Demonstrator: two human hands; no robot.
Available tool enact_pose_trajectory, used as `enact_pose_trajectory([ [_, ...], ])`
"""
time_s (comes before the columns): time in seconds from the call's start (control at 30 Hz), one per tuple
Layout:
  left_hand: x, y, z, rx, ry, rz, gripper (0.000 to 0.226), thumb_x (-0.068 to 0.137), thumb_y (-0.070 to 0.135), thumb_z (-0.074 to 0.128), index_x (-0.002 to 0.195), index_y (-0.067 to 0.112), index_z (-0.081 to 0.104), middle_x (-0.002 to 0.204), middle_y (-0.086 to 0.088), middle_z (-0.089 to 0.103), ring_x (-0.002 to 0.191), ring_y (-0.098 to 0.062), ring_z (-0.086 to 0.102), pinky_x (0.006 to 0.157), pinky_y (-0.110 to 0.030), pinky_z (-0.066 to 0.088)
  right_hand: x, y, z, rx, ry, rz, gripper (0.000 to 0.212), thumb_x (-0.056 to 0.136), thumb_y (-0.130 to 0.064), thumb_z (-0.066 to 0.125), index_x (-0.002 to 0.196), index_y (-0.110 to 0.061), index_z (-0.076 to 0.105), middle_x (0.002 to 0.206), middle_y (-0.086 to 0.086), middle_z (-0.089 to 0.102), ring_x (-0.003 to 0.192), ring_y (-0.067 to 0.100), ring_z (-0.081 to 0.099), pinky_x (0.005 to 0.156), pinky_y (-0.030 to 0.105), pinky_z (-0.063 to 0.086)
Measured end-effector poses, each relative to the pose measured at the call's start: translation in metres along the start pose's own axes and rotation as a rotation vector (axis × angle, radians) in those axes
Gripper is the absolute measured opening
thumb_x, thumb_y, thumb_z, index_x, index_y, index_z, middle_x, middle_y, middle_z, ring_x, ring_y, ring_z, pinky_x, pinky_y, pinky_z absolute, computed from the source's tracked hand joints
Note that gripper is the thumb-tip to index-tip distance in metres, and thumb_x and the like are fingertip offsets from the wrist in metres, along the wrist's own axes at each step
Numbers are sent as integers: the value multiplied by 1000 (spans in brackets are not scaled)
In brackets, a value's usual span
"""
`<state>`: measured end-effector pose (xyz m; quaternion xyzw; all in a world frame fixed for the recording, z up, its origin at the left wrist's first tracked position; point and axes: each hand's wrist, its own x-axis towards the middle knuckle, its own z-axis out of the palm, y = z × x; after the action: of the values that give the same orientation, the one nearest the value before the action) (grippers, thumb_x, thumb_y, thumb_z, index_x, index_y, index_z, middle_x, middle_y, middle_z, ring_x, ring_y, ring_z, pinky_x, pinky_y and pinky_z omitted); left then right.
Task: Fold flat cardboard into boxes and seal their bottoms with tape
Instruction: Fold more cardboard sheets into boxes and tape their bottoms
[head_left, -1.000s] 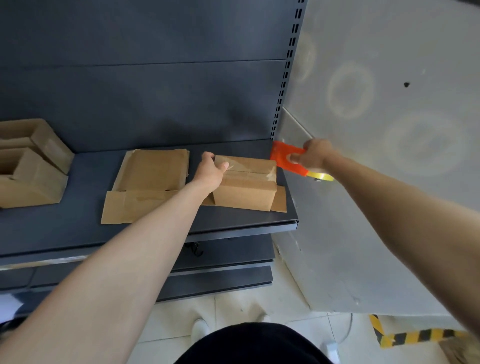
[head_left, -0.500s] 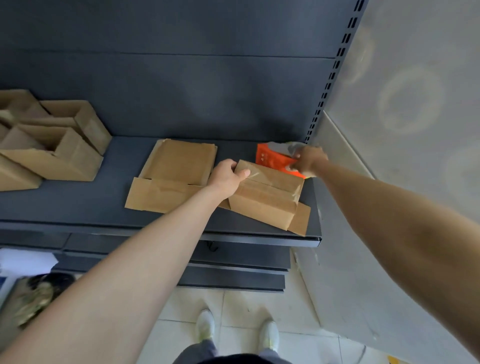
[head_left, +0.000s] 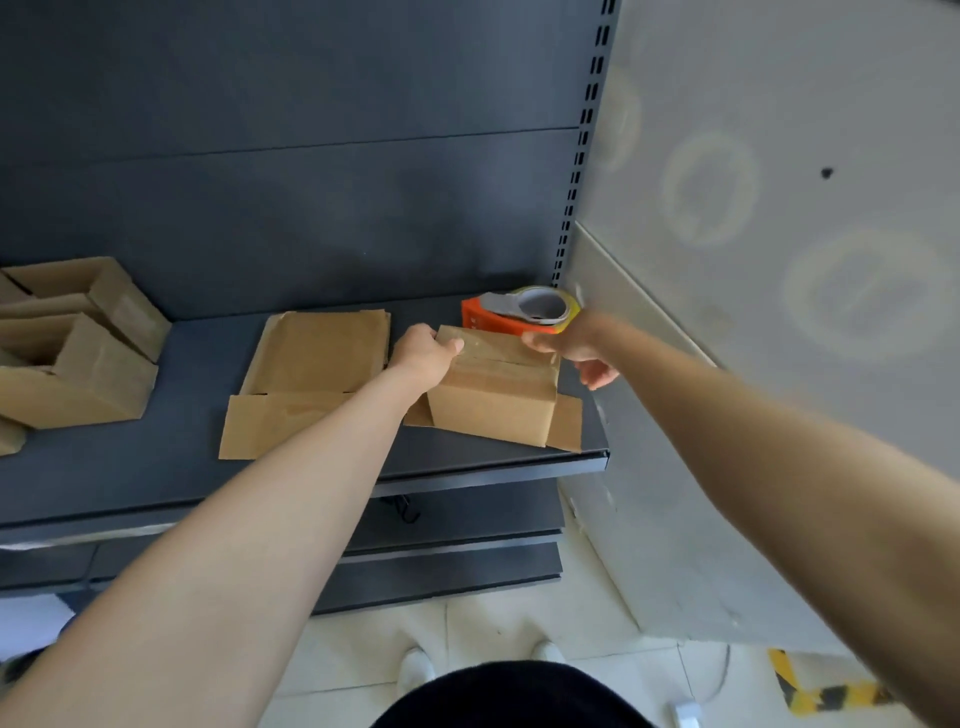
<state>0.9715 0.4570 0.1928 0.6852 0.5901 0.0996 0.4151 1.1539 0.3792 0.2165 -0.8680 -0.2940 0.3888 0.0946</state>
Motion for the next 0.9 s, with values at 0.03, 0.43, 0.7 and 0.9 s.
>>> enact_pose_trajectory([
  [0.03, -1, 1, 0, 6, 0, -6, 46, 96, 31, 52, 133, 4, 45, 131, -11, 53, 119, -28, 51, 92, -33, 42, -1, 3, 5, 16, -9, 15, 81, 68, -71, 66, 111, -3, 55, 85, 14, 64, 72, 26, 66, 78, 37, 58],
  [0.43, -3, -7, 1, -34, -71, -27, 66, 83, 51, 64, 132, 9, 47, 129, -9, 56, 114, -28, 56, 95, -41, 49, -7, 8, 24, 279, -39, -77, 57, 77, -43, 75, 118, -6, 57, 105, 12, 67, 74, 26, 71, 54, 30, 59],
  [0.7, -12, -5, 3, -89, -51, -42, 65, 87, 48, 60, 137, 10, 42, 133, -8, 53, 119, -29, 53, 94, -39, 46, -15, 10, 31, 293, 41, -57, 47, 81, -47, 71, 112, -13, 61, 109, 8, 67, 73, 24, 71, 63, 33, 61],
  [0.9, -14, -6, -10, -272, -87, -67, 49, 87, 56, 55, 109, 12, 60, 110, -5, 62, 101, -24, 58, 87, -37, 49, -38, 7, 17, 322, -142, -57, 42, 86, -24, 70, 119, -2, 57, 114, 14, 65, 94, 28, 69, 70, 34, 60],
])
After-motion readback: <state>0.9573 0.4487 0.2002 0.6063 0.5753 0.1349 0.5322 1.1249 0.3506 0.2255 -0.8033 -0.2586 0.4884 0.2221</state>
